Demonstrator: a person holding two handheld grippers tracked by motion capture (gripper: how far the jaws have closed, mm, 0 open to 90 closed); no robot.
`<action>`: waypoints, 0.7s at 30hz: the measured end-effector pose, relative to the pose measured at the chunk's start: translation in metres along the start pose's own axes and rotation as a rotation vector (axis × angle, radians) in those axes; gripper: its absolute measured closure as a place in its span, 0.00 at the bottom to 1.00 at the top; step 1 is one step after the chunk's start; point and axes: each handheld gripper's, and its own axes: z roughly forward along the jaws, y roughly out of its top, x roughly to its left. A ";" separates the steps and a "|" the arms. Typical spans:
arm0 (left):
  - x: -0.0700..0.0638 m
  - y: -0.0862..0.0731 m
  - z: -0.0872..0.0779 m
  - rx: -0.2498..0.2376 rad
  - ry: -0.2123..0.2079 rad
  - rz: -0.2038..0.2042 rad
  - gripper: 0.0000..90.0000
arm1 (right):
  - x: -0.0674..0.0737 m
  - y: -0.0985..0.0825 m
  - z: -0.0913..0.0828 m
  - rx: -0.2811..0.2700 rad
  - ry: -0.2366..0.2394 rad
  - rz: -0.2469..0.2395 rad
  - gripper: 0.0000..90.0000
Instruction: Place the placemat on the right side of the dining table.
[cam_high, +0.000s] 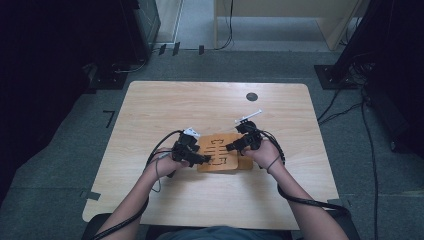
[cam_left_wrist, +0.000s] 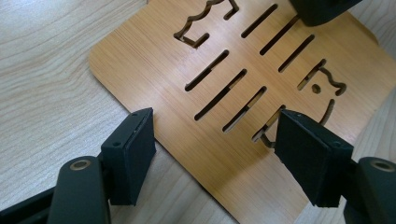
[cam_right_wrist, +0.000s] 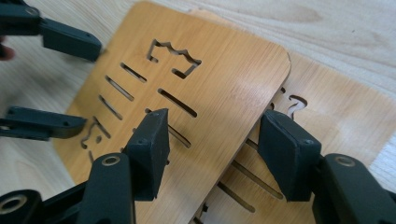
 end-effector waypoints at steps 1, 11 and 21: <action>0.000 0.000 0.000 0.003 -0.001 0.002 0.31 | 0.002 0.001 -0.005 -0.004 0.002 0.002 0.49; 0.000 0.002 0.001 -0.011 -0.103 -0.049 0.31 | 0.018 0.011 -0.034 -0.016 0.008 -0.004 0.49; 0.003 0.005 -0.003 -0.060 -0.181 -0.091 0.33 | 0.054 0.023 -0.064 -0.037 0.025 -0.132 0.49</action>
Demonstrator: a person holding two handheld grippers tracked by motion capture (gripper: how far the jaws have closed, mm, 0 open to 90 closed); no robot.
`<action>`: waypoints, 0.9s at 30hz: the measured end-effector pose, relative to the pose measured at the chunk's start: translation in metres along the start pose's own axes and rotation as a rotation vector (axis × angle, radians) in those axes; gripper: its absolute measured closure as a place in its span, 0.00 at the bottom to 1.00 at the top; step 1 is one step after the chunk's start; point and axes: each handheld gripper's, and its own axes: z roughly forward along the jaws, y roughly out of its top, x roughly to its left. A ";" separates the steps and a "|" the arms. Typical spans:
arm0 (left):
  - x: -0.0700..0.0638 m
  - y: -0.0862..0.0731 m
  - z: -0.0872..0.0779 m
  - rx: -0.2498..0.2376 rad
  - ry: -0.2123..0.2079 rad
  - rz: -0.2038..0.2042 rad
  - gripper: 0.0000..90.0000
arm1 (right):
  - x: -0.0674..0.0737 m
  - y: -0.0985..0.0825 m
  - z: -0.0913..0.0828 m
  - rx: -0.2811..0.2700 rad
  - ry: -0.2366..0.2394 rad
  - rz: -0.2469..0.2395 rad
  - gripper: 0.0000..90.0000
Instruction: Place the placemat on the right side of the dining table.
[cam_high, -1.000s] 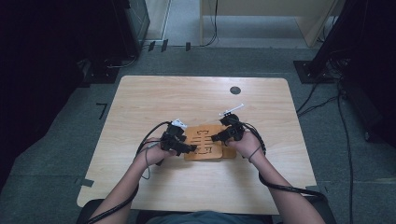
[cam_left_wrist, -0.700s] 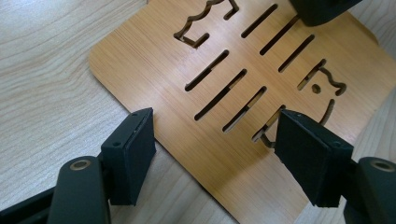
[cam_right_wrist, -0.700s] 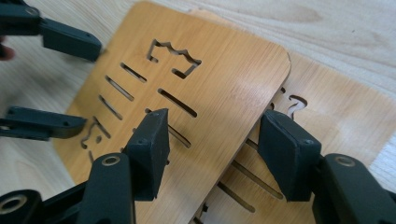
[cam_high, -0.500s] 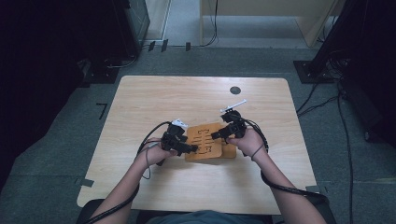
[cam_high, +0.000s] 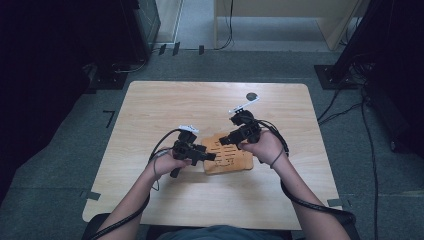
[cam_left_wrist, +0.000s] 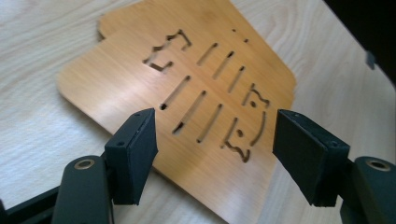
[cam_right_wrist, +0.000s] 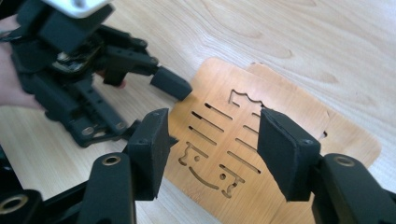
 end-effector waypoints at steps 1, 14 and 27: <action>0.000 -0.001 0.000 0.005 0.006 0.004 0.34 | -0.002 -0.001 0.000 0.004 -0.009 -0.002 0.49; -0.006 0.000 0.003 0.033 0.091 0.089 0.33 | -0.053 -0.032 0.047 0.101 -0.077 0.098 0.48; -0.009 0.003 0.000 -0.003 0.085 0.108 0.34 | -0.064 -0.036 0.054 0.123 -0.059 0.150 0.47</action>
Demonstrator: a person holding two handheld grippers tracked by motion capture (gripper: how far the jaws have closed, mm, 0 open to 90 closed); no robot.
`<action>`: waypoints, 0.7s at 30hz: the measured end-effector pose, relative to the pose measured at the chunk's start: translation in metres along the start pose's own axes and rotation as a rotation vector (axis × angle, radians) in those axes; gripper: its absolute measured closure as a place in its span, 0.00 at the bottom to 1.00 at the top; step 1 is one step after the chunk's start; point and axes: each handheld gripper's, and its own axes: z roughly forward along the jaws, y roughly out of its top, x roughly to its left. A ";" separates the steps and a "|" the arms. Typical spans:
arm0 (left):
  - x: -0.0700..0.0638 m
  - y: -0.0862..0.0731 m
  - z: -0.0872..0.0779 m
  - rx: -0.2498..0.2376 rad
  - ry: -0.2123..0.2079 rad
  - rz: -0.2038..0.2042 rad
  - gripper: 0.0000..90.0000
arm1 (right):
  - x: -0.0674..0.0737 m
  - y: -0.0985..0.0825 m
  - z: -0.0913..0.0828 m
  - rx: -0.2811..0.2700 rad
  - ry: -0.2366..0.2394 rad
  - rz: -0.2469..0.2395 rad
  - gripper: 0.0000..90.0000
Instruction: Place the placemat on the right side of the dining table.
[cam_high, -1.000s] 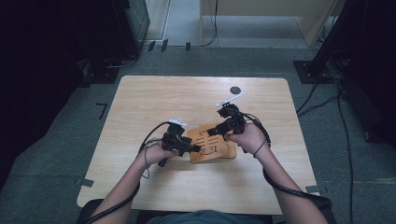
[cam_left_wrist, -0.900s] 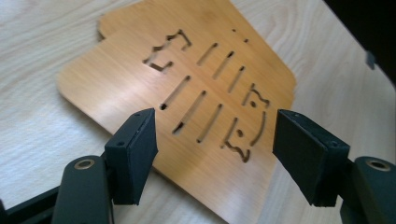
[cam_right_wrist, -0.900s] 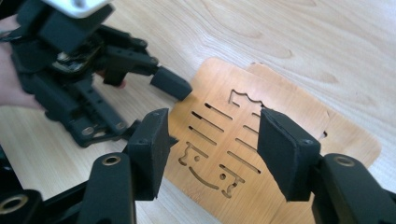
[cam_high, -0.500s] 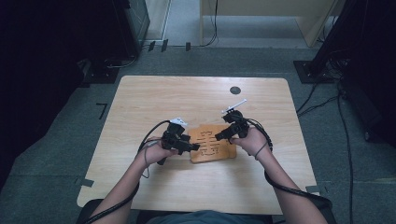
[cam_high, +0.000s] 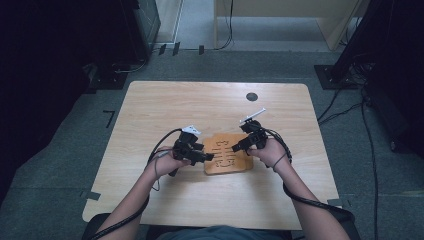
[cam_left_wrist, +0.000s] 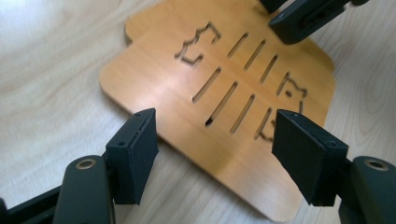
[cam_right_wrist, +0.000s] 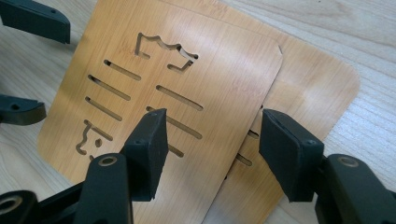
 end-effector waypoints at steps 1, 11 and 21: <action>0.000 0.000 0.000 0.000 0.000 0.000 0.33 | 0.000 0.000 0.000 -0.001 0.001 0.002 0.47; 0.000 -0.004 0.008 0.031 -0.012 0.012 0.33 | -0.003 0.000 -0.001 0.003 0.018 0.024 0.47; 0.008 -0.008 0.007 -0.006 -0.032 -0.004 0.31 | -0.004 0.005 0.007 -0.010 0.197 0.167 0.51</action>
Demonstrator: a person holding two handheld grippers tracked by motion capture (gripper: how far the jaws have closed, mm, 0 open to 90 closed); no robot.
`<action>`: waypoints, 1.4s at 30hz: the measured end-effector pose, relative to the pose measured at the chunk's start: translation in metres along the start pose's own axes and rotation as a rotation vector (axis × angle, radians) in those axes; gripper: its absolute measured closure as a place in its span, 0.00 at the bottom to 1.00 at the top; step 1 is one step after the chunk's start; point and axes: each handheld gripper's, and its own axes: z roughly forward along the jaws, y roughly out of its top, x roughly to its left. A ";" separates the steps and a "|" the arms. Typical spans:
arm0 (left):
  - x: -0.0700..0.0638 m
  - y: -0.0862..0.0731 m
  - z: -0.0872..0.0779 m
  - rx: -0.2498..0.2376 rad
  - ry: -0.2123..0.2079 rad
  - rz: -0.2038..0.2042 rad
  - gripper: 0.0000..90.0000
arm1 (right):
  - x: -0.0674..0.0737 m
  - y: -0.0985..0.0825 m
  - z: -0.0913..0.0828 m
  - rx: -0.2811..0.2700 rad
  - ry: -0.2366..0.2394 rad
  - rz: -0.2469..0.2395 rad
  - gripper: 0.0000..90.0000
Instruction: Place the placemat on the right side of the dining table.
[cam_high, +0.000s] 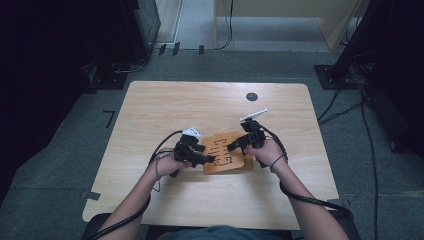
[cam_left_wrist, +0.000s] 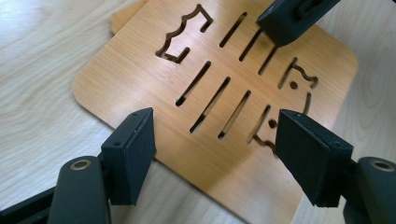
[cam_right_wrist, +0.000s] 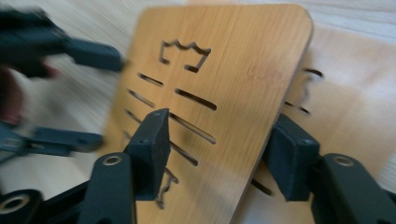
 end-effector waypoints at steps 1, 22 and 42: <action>0.001 0.000 -0.001 0.000 -0.003 -0.008 0.31 | 0.001 0.001 -0.003 -0.017 0.023 0.019 0.53; 0.001 -0.001 0.005 0.024 -0.097 -0.052 0.30 | 0.063 0.015 -0.003 0.127 -0.019 -0.216 0.84; 0.003 0.001 -0.018 0.008 -0.037 -0.046 0.32 | 0.090 0.021 -0.041 0.059 -0.224 -0.320 0.98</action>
